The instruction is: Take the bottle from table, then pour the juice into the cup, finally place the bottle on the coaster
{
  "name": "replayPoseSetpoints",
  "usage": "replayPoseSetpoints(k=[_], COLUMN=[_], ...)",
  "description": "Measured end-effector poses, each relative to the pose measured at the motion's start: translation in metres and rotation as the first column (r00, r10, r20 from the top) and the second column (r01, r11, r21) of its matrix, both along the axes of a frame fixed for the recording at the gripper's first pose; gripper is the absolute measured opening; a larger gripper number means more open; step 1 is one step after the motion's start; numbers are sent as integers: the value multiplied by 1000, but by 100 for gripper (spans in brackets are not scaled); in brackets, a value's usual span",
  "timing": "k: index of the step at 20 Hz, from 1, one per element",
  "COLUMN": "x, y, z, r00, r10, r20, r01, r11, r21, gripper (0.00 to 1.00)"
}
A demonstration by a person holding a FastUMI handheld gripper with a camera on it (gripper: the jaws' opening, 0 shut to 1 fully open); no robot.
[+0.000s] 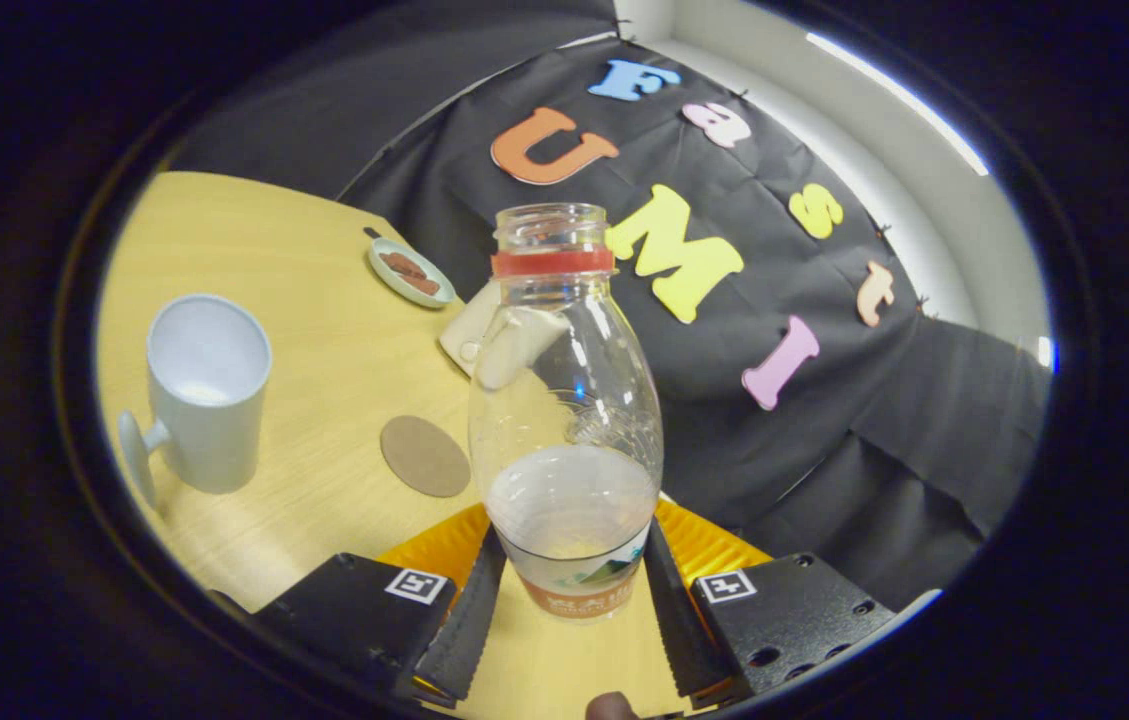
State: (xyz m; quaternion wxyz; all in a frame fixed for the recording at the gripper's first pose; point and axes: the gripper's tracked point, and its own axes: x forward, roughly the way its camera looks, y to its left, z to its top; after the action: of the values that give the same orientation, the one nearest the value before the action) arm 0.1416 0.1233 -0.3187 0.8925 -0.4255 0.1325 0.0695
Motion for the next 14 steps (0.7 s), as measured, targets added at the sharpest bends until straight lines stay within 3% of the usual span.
replayPoseSetpoints(k=[6,14], x=[-1,0], y=[22,23], z=[-2,5], r00=[992,981], r10=[102,167], r20=[70,104], r01=[-85,-108], r11=[973,899], r21=[-214,-425], gripper=[76,76])
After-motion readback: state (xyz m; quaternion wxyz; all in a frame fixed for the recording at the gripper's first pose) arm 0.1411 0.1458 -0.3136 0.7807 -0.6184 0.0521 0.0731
